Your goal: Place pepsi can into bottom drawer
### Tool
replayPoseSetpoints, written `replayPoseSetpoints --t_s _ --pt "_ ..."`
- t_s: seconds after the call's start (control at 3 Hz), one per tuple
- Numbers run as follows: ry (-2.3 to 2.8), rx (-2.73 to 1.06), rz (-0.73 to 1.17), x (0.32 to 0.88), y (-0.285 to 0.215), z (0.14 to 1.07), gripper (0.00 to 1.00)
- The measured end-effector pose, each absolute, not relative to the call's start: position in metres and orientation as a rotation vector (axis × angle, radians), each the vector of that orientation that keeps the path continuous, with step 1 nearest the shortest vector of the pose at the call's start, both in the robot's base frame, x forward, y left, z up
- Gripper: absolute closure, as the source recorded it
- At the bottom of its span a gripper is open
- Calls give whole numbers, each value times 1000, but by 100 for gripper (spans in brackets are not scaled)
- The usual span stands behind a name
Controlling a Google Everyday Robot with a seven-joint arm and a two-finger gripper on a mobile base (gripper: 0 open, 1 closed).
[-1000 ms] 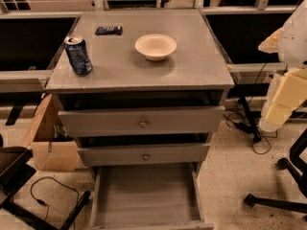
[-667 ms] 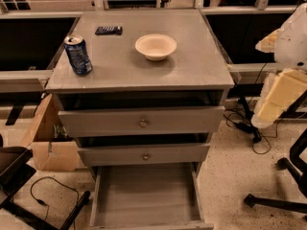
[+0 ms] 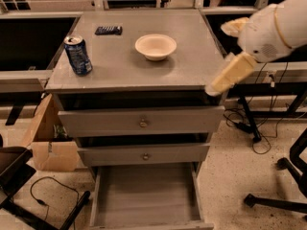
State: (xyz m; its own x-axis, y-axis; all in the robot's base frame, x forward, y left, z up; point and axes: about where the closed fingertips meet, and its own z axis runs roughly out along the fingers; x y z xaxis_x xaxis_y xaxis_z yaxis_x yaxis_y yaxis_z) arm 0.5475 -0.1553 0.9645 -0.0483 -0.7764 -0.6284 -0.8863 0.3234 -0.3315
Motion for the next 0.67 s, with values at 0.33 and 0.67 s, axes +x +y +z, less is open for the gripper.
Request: replayPoseSetpoints --t_s 0.33,0.67 --pt "1688 -1375 242 587 -117 985 0" --pt "1688 -1375 242 587 -117 985 0"
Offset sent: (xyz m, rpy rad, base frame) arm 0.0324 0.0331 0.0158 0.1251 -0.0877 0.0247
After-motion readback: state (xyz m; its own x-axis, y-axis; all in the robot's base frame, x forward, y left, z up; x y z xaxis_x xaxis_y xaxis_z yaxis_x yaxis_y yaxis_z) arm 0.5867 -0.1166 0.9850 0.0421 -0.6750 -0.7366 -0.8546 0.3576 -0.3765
